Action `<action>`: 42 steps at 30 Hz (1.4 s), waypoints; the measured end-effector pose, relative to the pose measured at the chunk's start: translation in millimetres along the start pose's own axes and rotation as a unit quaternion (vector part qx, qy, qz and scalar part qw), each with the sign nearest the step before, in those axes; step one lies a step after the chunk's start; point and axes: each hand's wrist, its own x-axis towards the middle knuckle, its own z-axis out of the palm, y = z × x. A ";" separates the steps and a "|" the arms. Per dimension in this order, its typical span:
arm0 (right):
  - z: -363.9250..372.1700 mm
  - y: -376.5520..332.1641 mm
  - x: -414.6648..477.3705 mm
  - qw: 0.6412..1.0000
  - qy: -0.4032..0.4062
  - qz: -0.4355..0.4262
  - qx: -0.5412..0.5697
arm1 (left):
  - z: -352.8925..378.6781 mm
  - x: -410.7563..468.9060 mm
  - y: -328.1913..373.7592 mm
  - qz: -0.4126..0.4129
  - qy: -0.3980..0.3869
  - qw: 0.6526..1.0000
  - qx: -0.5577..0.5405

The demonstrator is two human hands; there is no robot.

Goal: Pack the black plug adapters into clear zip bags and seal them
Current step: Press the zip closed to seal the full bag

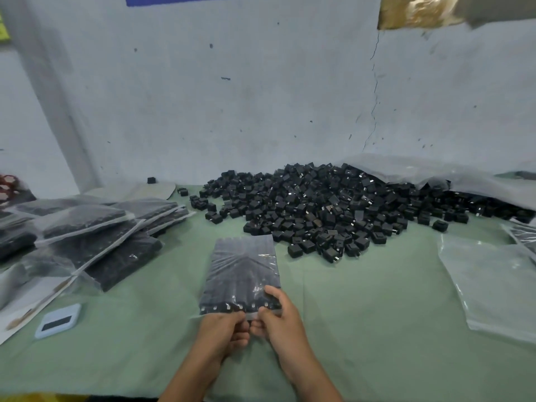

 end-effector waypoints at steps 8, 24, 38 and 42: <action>0.6 -0.6 0.4 1.000 -0.009 0.004 0.000 | 2.2 -2.0 2.4 0.013 0.017 0.999 0.027; -0.7 2.7 2.7 1.000 -0.020 0.004 -0.005 | 5.9 -2.4 2.5 0.015 0.037 0.997 0.064; -1.8 11.6 5.6 0.999 0.027 -0.035 0.012 | 10.9 -0.5 1.2 0.027 0.040 0.998 0.039; -3.0 11.7 7.4 0.999 0.027 -0.033 0.009 | 10.8 -2.6 3.5 0.023 0.015 0.999 0.042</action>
